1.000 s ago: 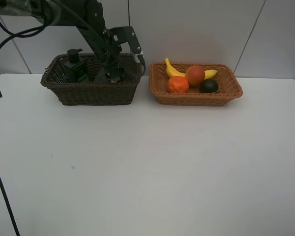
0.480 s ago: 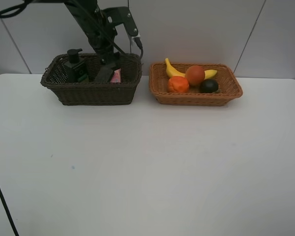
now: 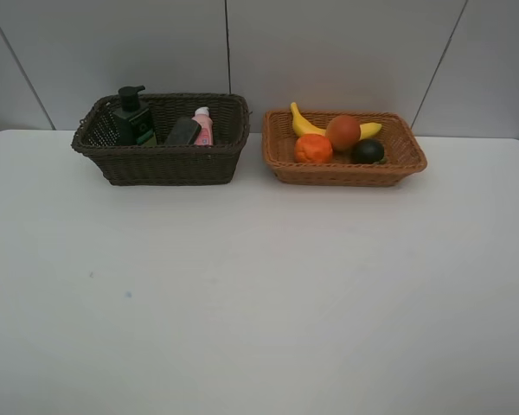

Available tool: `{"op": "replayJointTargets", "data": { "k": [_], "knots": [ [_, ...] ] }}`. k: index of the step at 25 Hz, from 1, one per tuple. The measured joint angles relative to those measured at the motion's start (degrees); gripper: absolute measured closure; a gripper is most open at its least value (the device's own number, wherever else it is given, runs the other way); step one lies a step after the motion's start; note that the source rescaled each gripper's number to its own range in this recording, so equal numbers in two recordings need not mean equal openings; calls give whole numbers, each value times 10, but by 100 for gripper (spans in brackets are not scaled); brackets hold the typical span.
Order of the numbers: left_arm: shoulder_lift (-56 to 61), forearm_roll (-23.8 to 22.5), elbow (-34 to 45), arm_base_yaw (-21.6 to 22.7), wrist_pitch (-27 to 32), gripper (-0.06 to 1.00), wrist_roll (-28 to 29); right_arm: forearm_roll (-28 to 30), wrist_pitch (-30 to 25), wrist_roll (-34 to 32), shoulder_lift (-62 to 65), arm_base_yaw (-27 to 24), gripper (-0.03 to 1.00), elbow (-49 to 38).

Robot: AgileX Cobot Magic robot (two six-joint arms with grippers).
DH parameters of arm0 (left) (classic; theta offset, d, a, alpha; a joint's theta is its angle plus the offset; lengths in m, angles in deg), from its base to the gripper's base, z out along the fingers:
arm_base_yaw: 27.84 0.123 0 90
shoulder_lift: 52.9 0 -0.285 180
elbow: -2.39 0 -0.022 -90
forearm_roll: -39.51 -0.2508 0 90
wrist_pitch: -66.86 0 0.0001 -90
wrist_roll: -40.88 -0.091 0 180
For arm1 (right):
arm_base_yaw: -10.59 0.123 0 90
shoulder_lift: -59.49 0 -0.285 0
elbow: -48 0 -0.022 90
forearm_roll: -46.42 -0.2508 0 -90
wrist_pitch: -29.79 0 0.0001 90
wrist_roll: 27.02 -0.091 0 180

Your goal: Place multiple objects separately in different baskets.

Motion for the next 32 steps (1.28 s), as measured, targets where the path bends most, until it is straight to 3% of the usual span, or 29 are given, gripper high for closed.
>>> {"op": "replayJointTargets", "data": {
  "k": [4,8,14,24,28,32],
  "knots": [
    [101,-63,13,0,73,-5,58,0,0,0,0,0,-3,0],
    [209,-119,58,0,81,-5,128,0,0,0,0,0,-3,0],
    [380,-192,183,0,81,-5,177,0,0,0,0,0,-3,0],
    [681,-213,463,17,81,-5,293,0,0,0,0,0,-3,0],
    [782,-189,568,83,81,-5,302,0,0,0,0,0,-3,0],
    [861,-123,622,168,81,-5,298,0,0,0,0,0,-3,0]
  ]
}}
